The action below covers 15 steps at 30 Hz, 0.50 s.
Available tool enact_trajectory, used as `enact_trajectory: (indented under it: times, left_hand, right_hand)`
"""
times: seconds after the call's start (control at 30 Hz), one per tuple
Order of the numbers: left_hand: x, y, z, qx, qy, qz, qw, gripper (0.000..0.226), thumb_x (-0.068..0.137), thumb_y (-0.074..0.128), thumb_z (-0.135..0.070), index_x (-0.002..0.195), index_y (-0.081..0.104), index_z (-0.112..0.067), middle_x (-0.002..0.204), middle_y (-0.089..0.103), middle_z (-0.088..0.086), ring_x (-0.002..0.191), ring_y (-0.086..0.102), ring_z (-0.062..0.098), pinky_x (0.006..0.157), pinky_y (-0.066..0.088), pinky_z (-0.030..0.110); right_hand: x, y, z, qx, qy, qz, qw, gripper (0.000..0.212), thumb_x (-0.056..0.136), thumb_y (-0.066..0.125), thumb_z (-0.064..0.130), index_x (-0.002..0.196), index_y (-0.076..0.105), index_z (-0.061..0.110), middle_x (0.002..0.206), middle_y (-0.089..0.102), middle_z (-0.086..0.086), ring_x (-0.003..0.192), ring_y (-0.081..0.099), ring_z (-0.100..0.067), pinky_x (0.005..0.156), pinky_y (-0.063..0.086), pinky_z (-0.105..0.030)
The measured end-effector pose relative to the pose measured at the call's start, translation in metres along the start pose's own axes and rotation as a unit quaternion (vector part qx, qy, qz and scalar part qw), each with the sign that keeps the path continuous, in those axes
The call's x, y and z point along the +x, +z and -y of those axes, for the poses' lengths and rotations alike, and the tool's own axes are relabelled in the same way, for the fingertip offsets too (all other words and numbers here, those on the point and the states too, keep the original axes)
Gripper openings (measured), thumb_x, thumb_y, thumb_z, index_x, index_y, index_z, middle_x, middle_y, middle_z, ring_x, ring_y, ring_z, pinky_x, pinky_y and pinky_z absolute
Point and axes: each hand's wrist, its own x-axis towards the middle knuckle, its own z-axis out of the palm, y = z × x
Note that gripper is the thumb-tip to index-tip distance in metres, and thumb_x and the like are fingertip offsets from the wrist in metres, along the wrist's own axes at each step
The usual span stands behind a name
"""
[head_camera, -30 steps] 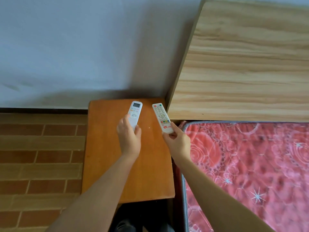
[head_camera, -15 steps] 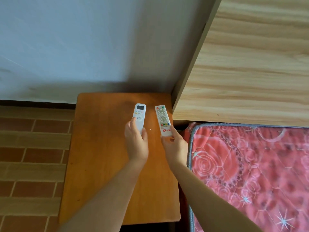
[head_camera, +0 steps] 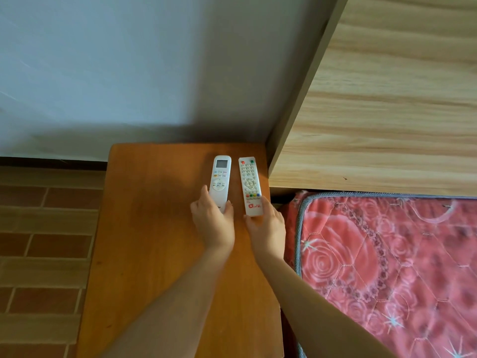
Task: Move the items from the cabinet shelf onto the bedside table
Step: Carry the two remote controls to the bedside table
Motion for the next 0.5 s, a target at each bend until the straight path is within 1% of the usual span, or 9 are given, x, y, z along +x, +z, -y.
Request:
enact_trajectory:
  times: [0.07, 0.17, 0.33, 0.5]
  left_hand:
    - [0.002, 0.003, 0.001, 0.021, 0.017, 0.013, 1.0, 0.065, 0.085, 0.065, -0.023, 0.14, 0.034, -0.006, 0.132, 0.049, 0.015, 0.12, 0.042, 0.028, 0.095, 0.044, 0.035]
    - [0.004, 0.006, 0.002, 0.025, 0.03, 0.028, 0.999, 0.061, 0.085, 0.065, -0.024, 0.137, 0.039, -0.007, 0.132, 0.048, 0.013, 0.12, 0.039, 0.028, 0.097, 0.042, 0.036]
    - [0.006, 0.009, 0.008, 0.023, 0.031, 0.04, 0.998, 0.063, 0.085, 0.065, -0.024, 0.139, 0.037, -0.008, 0.135, 0.043, 0.015, 0.124, 0.036, 0.029, 0.1, 0.039, 0.037]
    - [0.004, 0.01, 0.012, 0.044, 0.039, 0.053, 0.997, 0.063, 0.089, 0.057, -0.028, 0.143, 0.03, -0.011, 0.138, 0.038, 0.015, 0.127, 0.032, 0.027, 0.104, 0.038, 0.037]
  right_hand:
    - [0.001, 0.002, -0.003, 0.011, -0.003, -0.01, 1.0, 0.053, 0.084, 0.062, 0.017, 0.133, 0.042, 0.015, 0.125, 0.053, -0.007, 0.115, 0.047, -0.023, 0.09, 0.043, -0.032]
    - [0.003, 0.004, -0.005, 0.003, -0.009, -0.008, 1.0, 0.054, 0.085, 0.062, 0.018, 0.135, 0.039, 0.015, 0.125, 0.049, -0.008, 0.117, 0.046, -0.023, 0.09, 0.046, -0.032]
    - [0.006, 0.007, -0.006, -0.032, -0.009, 0.022, 0.999, 0.061, 0.088, 0.059, 0.02, 0.142, 0.03, 0.014, 0.137, 0.038, -0.009, 0.128, 0.032, -0.023, 0.101, 0.04, -0.034]
    - [0.007, 0.007, -0.006, -0.051, -0.012, 0.035, 0.998, 0.066, 0.088, 0.059, 0.021, 0.144, 0.025, 0.015, 0.142, 0.033, -0.008, 0.131, 0.027, -0.022, 0.103, 0.035, -0.031]
